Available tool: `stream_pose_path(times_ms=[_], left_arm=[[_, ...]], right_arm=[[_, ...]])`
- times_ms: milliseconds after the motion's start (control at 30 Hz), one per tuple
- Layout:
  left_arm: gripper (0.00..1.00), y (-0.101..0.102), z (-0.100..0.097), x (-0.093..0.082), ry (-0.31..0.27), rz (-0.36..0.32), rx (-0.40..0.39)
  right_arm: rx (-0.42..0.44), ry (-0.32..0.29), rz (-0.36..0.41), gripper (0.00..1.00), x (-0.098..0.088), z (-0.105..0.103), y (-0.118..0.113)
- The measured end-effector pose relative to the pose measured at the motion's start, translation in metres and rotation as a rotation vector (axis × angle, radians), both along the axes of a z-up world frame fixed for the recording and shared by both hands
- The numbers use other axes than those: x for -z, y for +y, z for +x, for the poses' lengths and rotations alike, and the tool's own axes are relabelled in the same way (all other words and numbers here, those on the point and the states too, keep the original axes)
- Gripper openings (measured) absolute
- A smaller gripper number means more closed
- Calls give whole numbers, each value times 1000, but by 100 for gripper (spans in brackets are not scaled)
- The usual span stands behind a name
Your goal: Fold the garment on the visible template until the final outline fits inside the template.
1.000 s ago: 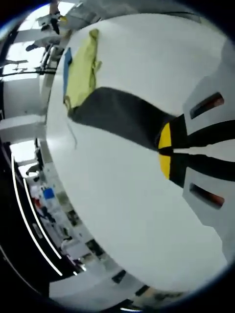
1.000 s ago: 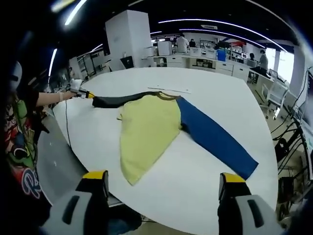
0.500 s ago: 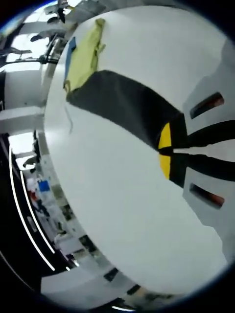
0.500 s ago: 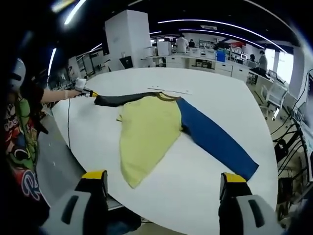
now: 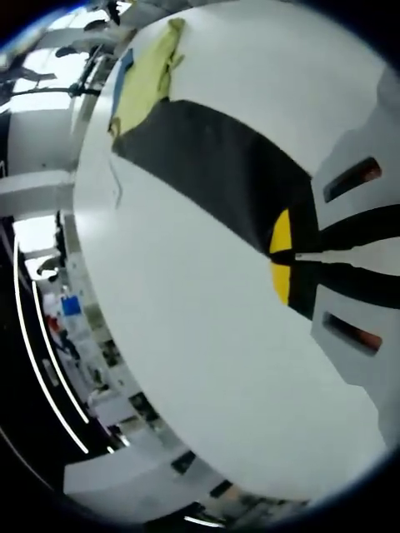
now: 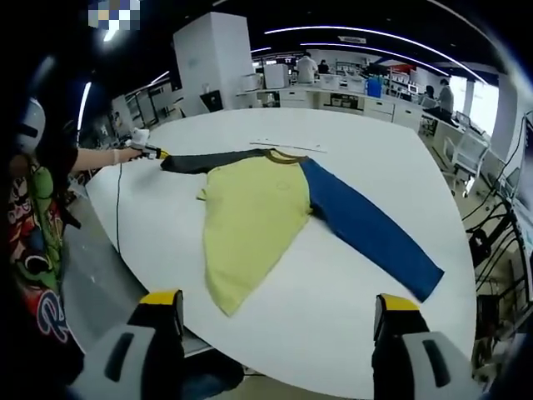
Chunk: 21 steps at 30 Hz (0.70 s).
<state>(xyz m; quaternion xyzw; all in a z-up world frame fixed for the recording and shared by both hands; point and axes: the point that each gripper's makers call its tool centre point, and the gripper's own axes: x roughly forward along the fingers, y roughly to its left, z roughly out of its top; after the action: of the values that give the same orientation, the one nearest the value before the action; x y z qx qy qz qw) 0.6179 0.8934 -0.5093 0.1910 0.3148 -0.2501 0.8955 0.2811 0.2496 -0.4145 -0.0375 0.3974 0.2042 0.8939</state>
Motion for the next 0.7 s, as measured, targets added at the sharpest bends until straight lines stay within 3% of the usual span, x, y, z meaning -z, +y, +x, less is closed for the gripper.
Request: stream_pose_path(times_ms=[167,633,700], left_arm=[[0,6,23,-1,-30,11,-48],[0,3,13,5,-17,-11,-25],[9,1,12,1,-37,-32,-23]], right_arm=[[8,3,-2,95,0,-1,-1],[21,21,10,95,9,-5,5],[15,19,10,95,8,-2,5]])
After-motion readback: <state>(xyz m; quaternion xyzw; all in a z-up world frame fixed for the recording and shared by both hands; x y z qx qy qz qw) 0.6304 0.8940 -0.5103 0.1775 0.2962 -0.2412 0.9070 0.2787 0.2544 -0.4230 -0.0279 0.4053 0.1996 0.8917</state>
